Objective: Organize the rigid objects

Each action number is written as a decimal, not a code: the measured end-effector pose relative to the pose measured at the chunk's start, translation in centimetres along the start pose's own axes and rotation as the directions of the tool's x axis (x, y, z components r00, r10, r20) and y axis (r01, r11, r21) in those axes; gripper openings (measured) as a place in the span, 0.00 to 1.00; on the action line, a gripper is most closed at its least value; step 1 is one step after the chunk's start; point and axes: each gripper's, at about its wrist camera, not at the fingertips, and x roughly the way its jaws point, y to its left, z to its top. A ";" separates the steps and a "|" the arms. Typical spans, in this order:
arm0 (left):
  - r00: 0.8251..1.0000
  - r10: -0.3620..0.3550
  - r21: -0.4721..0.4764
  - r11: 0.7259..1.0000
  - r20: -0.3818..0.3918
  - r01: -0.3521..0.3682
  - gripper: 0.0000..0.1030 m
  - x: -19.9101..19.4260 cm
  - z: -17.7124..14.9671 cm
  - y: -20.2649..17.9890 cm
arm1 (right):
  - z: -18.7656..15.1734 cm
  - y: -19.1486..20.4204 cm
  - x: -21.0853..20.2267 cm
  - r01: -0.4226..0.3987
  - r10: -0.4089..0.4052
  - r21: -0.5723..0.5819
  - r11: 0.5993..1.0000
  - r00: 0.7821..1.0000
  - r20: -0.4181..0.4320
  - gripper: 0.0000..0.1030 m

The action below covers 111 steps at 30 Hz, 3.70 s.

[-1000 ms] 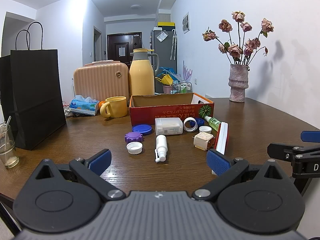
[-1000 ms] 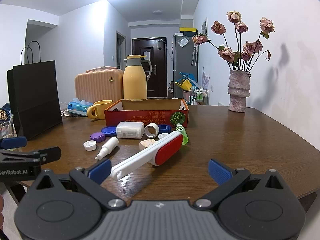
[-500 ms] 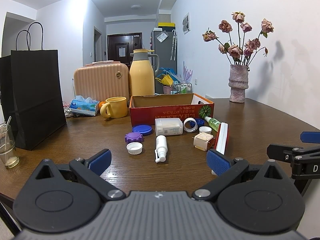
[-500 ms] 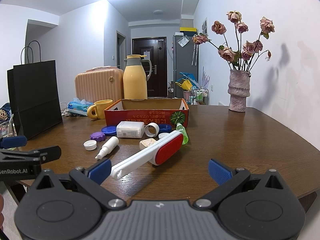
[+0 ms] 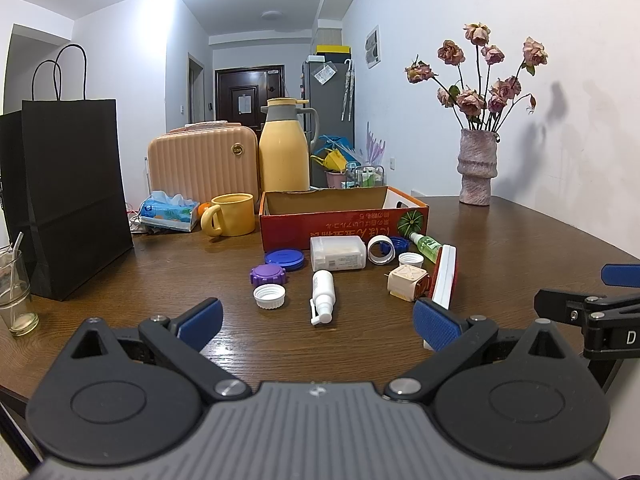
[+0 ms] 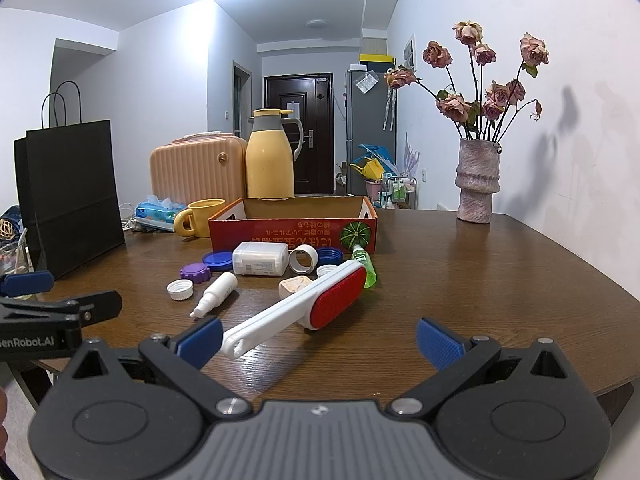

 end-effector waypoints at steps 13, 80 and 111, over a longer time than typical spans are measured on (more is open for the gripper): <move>1.000 -0.001 0.000 1.000 0.001 0.001 1.00 0.0 0.0 0.0 | -0.1 0.0 0.0 0.000 0.000 -0.001 1.000 1.000 0.000 1.00; 0.990 0.025 -0.039 0.999 -0.137 -0.031 1.00 9.9 0.3 2.9 | 2.6 1.2 11.9 -0.023 0.022 -0.006 1.000 0.985 -0.174 1.00; 0.977 -0.008 -0.071 0.997 -0.213 -0.007 1.00 16.7 0.6 4.5 | 3.7 -1.2 22.7 0.145 -0.143 -0.021 0.989 0.932 -0.332 0.76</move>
